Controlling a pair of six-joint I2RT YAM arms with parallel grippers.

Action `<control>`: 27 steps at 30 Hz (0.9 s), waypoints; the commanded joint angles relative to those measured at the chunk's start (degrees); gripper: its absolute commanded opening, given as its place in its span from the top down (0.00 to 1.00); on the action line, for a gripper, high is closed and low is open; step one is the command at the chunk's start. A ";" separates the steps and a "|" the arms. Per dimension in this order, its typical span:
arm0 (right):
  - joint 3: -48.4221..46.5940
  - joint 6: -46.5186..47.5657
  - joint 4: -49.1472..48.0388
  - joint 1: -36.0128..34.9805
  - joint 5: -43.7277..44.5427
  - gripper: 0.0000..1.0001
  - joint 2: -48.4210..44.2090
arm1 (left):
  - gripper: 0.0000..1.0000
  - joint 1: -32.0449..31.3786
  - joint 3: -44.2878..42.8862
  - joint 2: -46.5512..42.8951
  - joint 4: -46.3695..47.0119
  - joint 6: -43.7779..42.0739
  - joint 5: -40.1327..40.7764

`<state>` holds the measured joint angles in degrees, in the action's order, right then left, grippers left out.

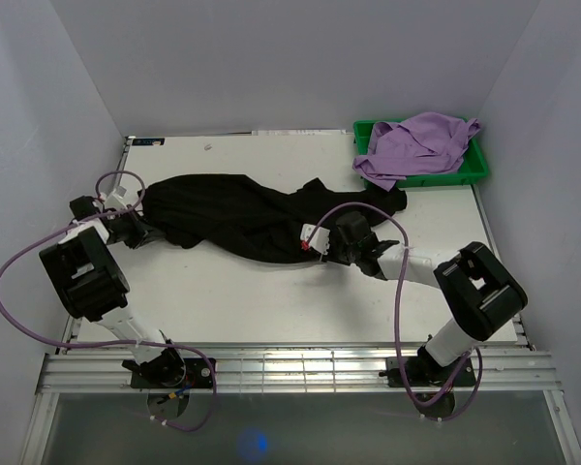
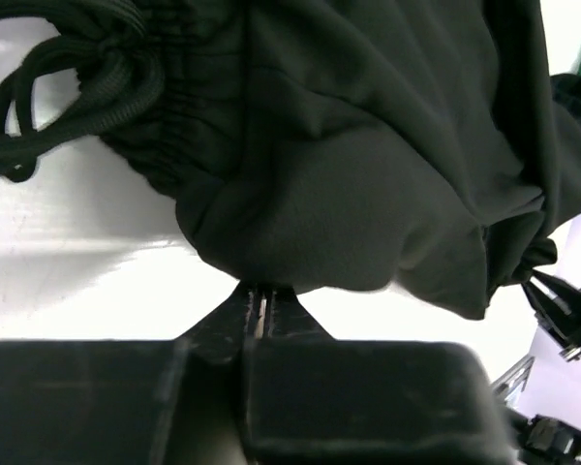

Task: Fold and stack the trousers
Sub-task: Flatten the trousers out

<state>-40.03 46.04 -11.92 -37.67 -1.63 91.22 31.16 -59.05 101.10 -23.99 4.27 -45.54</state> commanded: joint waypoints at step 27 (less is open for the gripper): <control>-19.39 -7.29 59.38 19.56 -28.52 0.92 0.61 | 0.99 -18.50 -30.25 12.98 -31.12 -26.51 27.15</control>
<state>-58.30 35.11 35.46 -18.31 -30.33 89.21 11.46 -90.78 112.86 -50.72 -21.85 -24.82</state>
